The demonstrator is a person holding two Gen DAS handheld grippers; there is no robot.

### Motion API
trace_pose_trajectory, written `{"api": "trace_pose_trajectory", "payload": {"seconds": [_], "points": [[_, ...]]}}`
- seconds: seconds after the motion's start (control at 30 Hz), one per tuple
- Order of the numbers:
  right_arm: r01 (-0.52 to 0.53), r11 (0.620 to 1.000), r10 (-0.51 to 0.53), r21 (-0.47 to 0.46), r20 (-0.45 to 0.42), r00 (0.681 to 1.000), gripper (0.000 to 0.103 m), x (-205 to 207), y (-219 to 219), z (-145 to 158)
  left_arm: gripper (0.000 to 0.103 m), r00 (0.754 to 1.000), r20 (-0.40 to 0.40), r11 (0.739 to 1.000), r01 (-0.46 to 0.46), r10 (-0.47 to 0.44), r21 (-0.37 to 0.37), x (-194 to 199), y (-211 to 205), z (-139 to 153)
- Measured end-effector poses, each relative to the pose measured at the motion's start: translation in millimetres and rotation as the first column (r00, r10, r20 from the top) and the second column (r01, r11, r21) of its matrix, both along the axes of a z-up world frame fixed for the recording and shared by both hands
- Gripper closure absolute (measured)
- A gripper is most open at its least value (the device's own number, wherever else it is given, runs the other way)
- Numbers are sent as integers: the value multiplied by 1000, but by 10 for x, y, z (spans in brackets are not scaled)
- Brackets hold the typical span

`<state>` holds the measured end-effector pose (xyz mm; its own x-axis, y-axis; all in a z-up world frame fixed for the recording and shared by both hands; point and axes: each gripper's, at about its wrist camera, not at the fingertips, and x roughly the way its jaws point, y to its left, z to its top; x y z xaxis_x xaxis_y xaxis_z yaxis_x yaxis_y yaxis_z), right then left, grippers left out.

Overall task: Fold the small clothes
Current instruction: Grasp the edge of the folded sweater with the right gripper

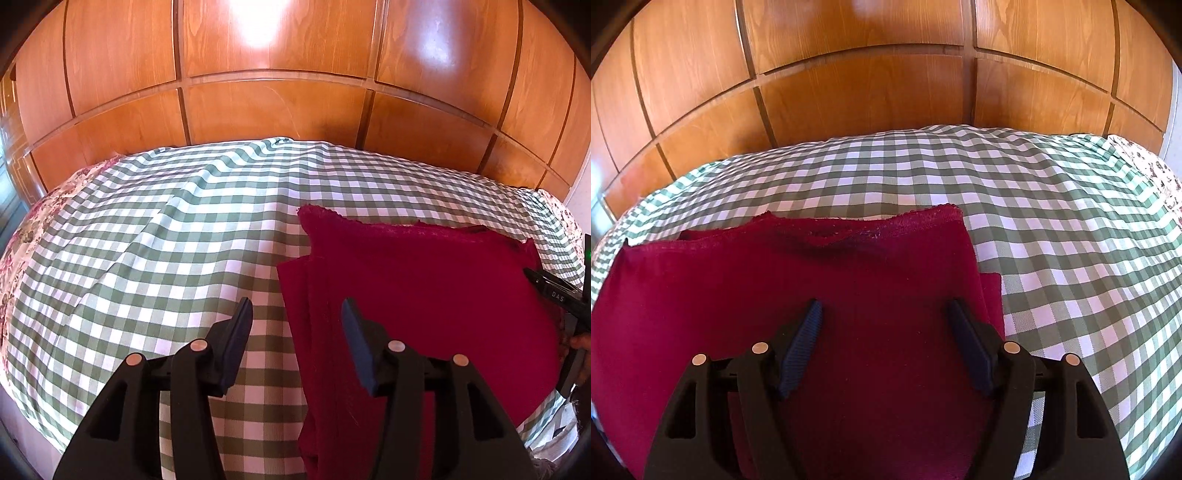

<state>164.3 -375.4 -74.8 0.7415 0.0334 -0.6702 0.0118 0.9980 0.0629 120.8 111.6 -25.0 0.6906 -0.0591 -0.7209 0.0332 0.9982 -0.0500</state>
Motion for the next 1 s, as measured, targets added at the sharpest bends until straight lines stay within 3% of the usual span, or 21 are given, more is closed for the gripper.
{"api": "trace_pose_trajectory", "payload": {"seconds": [0.6,0.63,0.67,0.73,0.9,1.0], "points": [[1,1000,-1,0,5,1000,31,-6,9,4,53,998,-38,999,41,-42,-19,382,-89,-122],[1,1000,-1,-1,6,1000,31,-6,12,7,57,998,-42,999,44,-45,-22,421,-88,-135],[2,1000,-2,-3,6,1000,31,-3,14,7,74,998,-45,998,47,-48,-30,464,-85,-151],[4,1000,-4,-6,6,1000,31,-2,18,10,96,997,-62,997,46,-50,-55,593,-67,-206],[8,1000,-8,-11,8,1000,31,1,30,8,102,992,-123,999,-45,41,-25,859,-16,-583],[5,1000,-5,-16,-11,1000,31,13,30,42,102,992,-113,998,-60,56,-31,849,-7,-571]]}}
